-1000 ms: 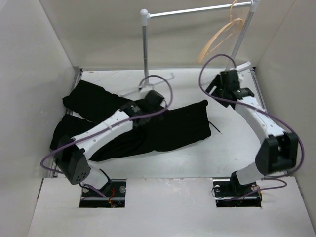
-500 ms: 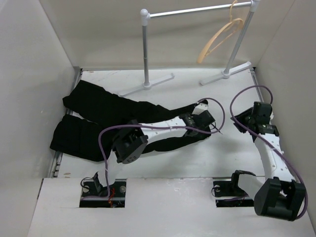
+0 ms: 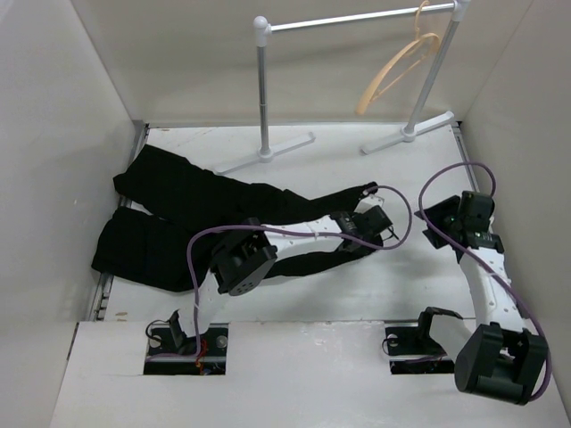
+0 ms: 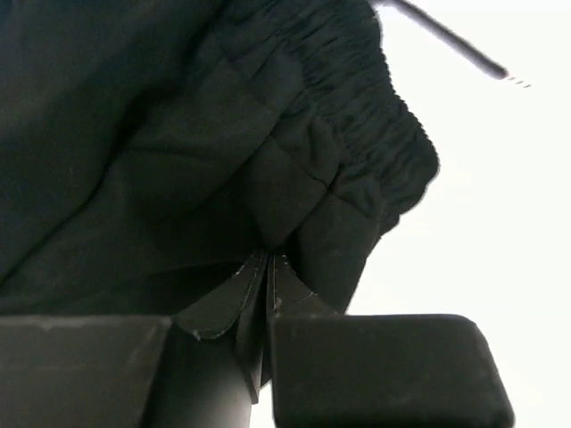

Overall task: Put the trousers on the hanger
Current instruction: Flatten out the trousers at the center of the board.

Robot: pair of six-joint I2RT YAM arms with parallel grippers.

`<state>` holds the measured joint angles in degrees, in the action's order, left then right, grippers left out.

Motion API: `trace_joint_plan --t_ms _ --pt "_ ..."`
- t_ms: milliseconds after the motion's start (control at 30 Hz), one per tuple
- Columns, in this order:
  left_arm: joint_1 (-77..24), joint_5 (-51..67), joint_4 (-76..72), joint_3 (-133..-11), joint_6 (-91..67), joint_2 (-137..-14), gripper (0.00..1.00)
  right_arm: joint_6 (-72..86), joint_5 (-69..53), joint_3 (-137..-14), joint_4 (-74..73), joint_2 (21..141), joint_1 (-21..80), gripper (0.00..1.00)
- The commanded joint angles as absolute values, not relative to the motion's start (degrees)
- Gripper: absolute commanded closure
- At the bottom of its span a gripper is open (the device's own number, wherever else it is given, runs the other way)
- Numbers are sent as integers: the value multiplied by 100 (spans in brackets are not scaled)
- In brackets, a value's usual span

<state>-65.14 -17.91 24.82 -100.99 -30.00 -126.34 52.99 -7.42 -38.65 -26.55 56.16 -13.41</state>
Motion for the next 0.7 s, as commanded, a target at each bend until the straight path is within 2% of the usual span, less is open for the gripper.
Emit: trace_joint_plan --t_ms 0,133,233,400,467,567,667 --pt "-6464 -1889 2348 -9380 -3313 -11648 100 5326 -756 -3911 -2250 5704 -1227 35" --pt "-6473 -2179 1855 -8256 -3717 -10269 100 5116 -694 -4060 -2092 6186 -639 26" --pt "-6482 -2188 1714 -7561 -4094 -9591 100 5036 -546 -4105 -2031 6556 -252 29" --pt "-6280 -2329 1582 -6409 -4824 -8554 100 4984 -536 -4034 -1854 7012 477 63" --pt "-6087 -2277 1468 -6022 -5131 -8193 100 4843 -527 -4069 -1819 7250 872 68" --pt "-5771 -2013 1327 -5582 -5457 -7832 100 4737 -405 -4166 -1627 7575 1260 63" --pt "-5595 -1995 1458 -5344 -5563 -7525 100 4737 -325 -4297 -1415 7664 1331 47"
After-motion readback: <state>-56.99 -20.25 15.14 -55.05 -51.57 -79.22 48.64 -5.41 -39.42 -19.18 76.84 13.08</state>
